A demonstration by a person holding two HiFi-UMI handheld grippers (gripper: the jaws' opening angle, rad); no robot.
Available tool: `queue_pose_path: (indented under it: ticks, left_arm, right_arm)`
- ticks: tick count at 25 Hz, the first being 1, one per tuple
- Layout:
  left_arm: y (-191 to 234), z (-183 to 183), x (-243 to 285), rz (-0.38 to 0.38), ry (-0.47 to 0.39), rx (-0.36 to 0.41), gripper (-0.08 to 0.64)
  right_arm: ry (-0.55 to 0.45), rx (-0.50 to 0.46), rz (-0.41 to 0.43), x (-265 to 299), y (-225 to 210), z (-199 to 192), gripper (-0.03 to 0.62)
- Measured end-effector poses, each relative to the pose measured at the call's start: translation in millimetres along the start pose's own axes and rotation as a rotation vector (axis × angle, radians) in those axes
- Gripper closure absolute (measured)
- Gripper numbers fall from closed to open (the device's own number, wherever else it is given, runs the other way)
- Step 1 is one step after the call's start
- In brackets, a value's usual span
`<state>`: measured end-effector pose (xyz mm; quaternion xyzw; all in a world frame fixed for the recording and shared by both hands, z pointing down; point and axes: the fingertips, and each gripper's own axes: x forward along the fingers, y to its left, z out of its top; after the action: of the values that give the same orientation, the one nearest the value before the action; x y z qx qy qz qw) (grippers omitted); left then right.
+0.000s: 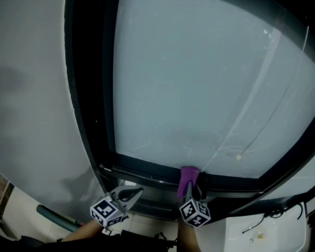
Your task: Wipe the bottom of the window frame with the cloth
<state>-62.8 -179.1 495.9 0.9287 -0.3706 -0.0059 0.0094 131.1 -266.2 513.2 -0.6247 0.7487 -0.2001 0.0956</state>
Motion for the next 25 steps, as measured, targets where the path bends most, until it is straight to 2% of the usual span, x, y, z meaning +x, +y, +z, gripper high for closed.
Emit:
queue_pose_path:
  ticks: [6, 16, 18, 22, 25]
  left_arm:
    - [-6, 0, 11, -0.020, -0.004, 0.013, 0.558]
    - [-25, -1, 30, -0.047, 0.010, 0.027, 0.559]
    - [-28, -2, 33, -0.042, 0.011, 0.032, 0.558]
    - [-37, -3, 44, -0.038, 0.011, 0.029, 0.560]
    - [-45, -3, 56, -0.037, 0.010, 0.026, 0.558]
  right_arm:
    - [-0.015, -0.008, -0.019, -7, -18, 8, 0.522]
    - [0.028, -0.146, 0.000, -14, -26, 11, 0.522]
    - [0.038, -0.206, 0.006, -16, -27, 11, 0.522]
    - [0.057, -0.388, 0.014, -18, -28, 10, 0.522]
    - [0.062, -0.473, 0.032, -20, -34, 10, 0.522]
